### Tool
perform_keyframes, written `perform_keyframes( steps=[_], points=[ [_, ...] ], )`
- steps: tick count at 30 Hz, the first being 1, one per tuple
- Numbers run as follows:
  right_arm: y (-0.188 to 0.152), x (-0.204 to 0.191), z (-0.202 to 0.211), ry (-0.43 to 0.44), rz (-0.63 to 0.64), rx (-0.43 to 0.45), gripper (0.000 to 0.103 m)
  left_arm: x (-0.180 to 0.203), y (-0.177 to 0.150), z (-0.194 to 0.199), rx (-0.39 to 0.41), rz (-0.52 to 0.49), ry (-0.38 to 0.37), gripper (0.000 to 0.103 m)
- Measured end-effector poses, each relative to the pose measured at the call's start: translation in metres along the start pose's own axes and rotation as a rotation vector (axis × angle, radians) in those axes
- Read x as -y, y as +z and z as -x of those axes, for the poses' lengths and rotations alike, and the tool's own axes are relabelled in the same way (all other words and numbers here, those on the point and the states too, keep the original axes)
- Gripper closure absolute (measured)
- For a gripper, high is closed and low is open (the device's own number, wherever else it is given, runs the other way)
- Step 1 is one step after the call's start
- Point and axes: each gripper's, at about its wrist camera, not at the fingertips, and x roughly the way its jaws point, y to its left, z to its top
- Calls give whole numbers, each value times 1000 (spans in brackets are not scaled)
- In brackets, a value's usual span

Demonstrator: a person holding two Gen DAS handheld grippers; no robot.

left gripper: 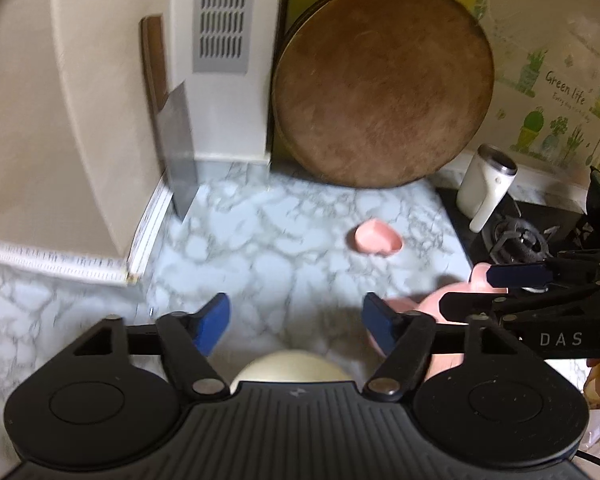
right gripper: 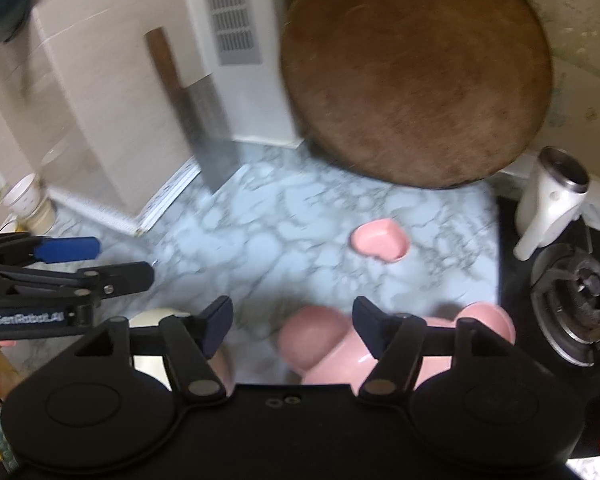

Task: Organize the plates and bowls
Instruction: 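Open both grippers and lift them off the cream bowl rim, then move both open grippers to the small pink heart-shaped dish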

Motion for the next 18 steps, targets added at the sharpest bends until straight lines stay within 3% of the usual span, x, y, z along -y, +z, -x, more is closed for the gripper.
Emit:
perform_keyframes(
  steps=[6, 12, 18],
  points=[
    [13, 35, -4, -42, -51, 25, 7, 19, 24, -18, 13, 1, -8, 26],
    [29, 73, -25, -66, -103, 19, 6, 34, 53, -55, -30, 50, -8, 26],
    [42, 105, -59, -28, -159, -18, 7, 48, 77, -98, -76, 107, -13, 26]
  ],
)
